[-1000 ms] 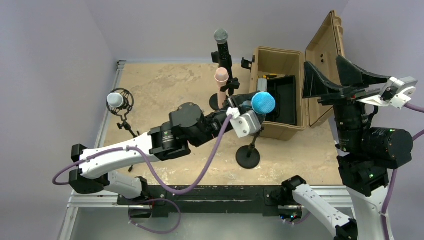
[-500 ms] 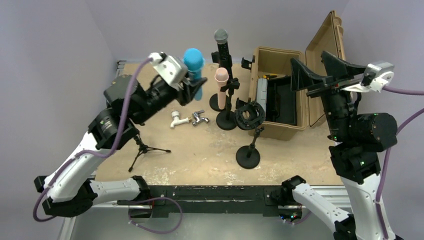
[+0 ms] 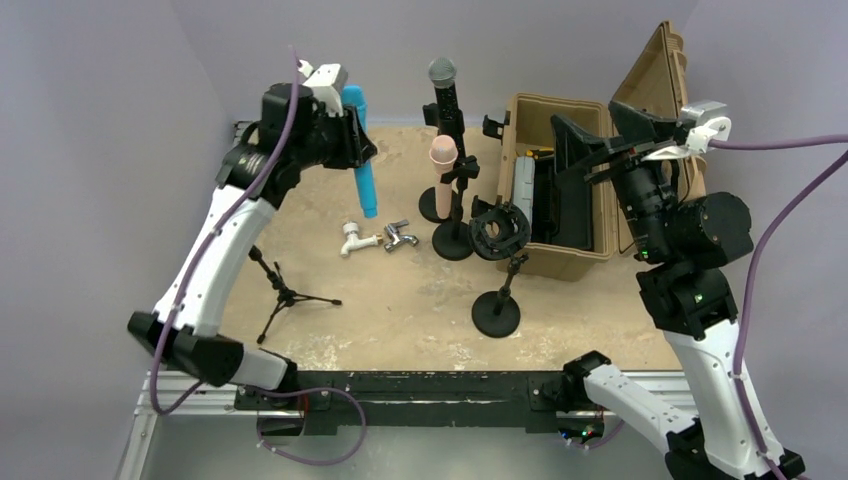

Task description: Remove the microphone from the stand

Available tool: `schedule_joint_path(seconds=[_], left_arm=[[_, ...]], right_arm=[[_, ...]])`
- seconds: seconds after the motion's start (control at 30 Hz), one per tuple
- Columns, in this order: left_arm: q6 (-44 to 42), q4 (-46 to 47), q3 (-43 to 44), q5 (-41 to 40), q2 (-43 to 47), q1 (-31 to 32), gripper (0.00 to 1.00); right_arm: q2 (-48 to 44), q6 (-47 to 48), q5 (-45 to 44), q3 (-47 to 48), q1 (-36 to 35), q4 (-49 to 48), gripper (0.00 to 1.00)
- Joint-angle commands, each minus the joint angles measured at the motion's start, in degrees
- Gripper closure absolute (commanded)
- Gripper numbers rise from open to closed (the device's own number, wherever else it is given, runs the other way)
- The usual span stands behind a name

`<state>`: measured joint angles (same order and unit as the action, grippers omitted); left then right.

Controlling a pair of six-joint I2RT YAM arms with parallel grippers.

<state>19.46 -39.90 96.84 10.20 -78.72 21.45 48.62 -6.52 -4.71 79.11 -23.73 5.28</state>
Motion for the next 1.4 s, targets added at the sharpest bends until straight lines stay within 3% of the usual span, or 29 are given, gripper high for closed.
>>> schedule_joint_path(seconds=[0.0, 0.17, 0.33, 0.5, 0.67, 0.83, 0.93, 1.07, 1.23, 1.37], left_arm=[[7.49, -10.58, 8.67, -9.41, -7.24, -0.53, 1.0], [8.05, -18.52, 16.53, -18.42, -20.24, -0.45, 1.0], [8.69, -18.67, 19.7, -25.97, -29.07, -0.45, 1.0], [10.25, -20.38, 25.37, -27.38, -35.11, -0.29, 1.0], [11.23, -17.47, 23.36, -28.81, -36.42, 0.08, 1.0], [10.16, -19.91, 27.91, -28.9, -40.98, 0.17, 1.0], [10.98, -19.31, 22.93, -29.79, -38.26, 1.07, 1.0], [11.47, -15.31, 9.28, -28.88, -29.99, 4.39, 1.0], [18.13, -15.04, -2.98, -21.64, -23.47, 7.38, 1.0], [24.89, -11.65, -12.77, -18.19, -19.82, 14.24, 1.0]], right_arm=[[0.5, -0.34, 0.85, 0.86, -0.26, -0.64, 0.04], [-0.46, 0.97, -0.59, 1.39, -0.26, 0.78, 0.04], [-1.51, 1.7, -1.46, 0.21, -0.27, 0.86, 0.04], [-0.9, 1.68, -0.33, 0.58, -0.32, 1.65, 0.04], [-0.8, 1.78, -0.82, 0.42, -0.28, 1.6, 0.04], [-0.23, 1.78, -0.39, 0.5, -0.26, 1.7, 0.04], [0.06, 1.78, -0.6, 0.67, -0.31, 2.0, 0.04], [-0.02, 1.85, -1.4, 0.39, -0.31, 1.8, 0.04], [0.6, 1.86, -1.1, -0.58, -0.32, 1.39, 0.04], [1.24, 1.87, -0.78, -0.8, -0.31, 1.57, 0.04]])
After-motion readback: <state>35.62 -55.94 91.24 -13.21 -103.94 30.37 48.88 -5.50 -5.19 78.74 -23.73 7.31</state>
